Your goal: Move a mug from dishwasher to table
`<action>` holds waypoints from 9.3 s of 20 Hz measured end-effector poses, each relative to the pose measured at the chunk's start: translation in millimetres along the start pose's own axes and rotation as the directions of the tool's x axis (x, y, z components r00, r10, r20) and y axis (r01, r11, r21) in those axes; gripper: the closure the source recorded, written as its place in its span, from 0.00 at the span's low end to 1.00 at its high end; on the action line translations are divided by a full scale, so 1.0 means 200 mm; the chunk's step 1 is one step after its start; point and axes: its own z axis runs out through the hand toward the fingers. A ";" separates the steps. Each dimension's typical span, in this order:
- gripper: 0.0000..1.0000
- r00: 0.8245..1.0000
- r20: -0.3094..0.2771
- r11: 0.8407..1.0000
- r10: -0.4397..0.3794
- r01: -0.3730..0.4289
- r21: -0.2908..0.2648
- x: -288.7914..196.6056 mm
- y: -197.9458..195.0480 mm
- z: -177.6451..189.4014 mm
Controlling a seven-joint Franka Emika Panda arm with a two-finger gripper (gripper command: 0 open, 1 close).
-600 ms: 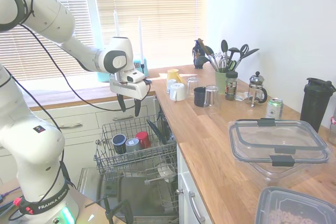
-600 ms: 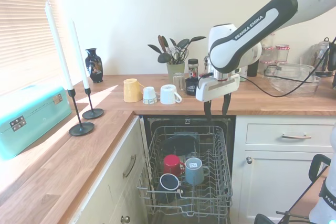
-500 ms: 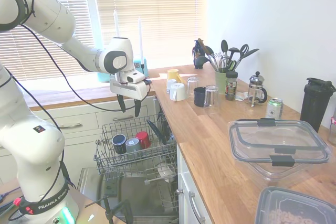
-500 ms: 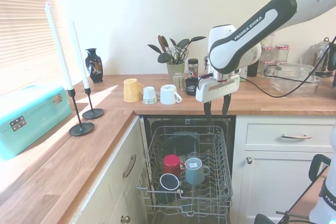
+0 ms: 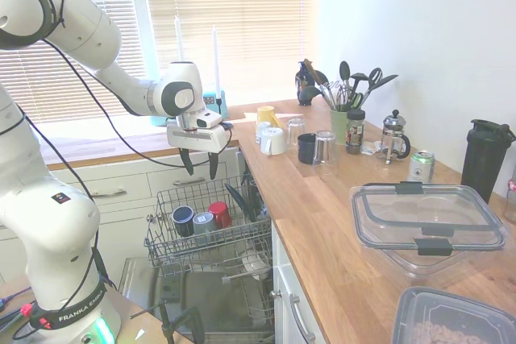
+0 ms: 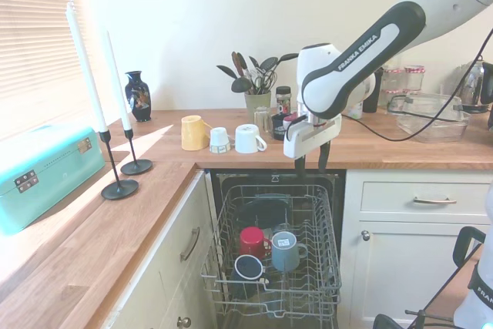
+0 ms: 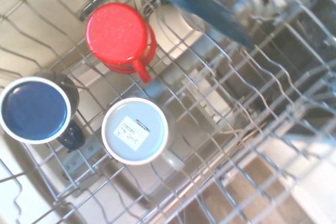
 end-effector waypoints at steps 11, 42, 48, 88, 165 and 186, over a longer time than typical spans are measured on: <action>0.00 0.966 0.001 0.961 -0.260 0.259 -0.093 -0.14 -0.26 0.47; 0.00 0.835 0.055 0.832 -0.547 0.550 -0.069 -0.16 -0.35 1.15; 0.00 0.838 0.037 0.837 -0.544 0.545 -0.039 -0.12 -0.32 1.22; 1.00 0.825 0.028 0.824 -0.565 0.566 -0.021 -0.08 -0.22 1.40; 1.00 0.956 -0.193 0.960 -0.222 0.248 0.126 0.11 -0.38 0.04; 1.00 0.995 -0.095 0.976 0.023 -0.002 0.219 0.60 0.13 0.03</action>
